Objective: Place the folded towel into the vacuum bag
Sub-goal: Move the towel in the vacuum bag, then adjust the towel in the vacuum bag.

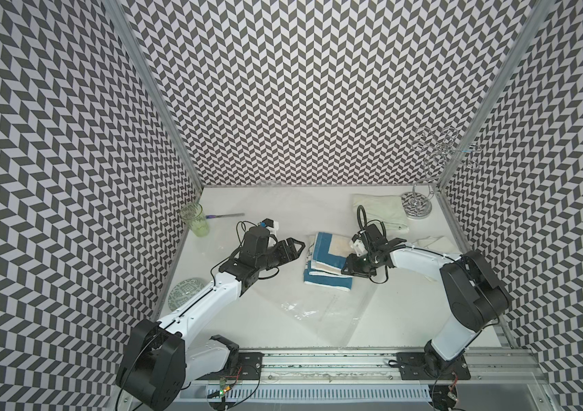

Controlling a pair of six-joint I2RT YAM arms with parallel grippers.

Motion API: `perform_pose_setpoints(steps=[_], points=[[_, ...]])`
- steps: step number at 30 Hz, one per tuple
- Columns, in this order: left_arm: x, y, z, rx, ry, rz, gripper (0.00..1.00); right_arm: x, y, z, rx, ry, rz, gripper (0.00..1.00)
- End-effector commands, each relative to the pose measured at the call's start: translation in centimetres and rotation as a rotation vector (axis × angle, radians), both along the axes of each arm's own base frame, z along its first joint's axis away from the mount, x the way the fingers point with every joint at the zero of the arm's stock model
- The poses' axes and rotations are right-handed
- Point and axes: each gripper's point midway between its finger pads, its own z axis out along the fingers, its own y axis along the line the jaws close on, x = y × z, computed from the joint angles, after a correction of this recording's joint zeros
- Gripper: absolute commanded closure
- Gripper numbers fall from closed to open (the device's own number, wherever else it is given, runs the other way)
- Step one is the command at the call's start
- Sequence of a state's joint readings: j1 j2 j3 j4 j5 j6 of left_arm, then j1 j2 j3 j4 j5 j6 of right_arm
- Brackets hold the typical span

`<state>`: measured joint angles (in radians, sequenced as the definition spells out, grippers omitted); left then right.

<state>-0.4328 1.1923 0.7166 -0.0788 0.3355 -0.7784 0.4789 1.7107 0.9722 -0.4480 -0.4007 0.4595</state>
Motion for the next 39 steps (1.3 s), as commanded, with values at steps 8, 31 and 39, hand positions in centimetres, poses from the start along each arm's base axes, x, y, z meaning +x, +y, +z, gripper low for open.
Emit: perform_pose_setpoints(steps=[8,31,39], points=[[-1.1,-0.9,-2.3,-0.042,0.006,-0.043,0.28,-0.1,-2.8,6.0,0.122,-0.07,-0.13,0.32],[-3.6,-0.9,-8.5,-0.062,0.134,-0.068,0.32,0.5,-2.0,2.4,0.105,0.028,-0.199,0.56],[-3.7,-0.9,-9.0,-0.064,0.143,-0.072,0.32,0.2,-2.6,1.4,0.027,0.019,-0.188,0.52]])
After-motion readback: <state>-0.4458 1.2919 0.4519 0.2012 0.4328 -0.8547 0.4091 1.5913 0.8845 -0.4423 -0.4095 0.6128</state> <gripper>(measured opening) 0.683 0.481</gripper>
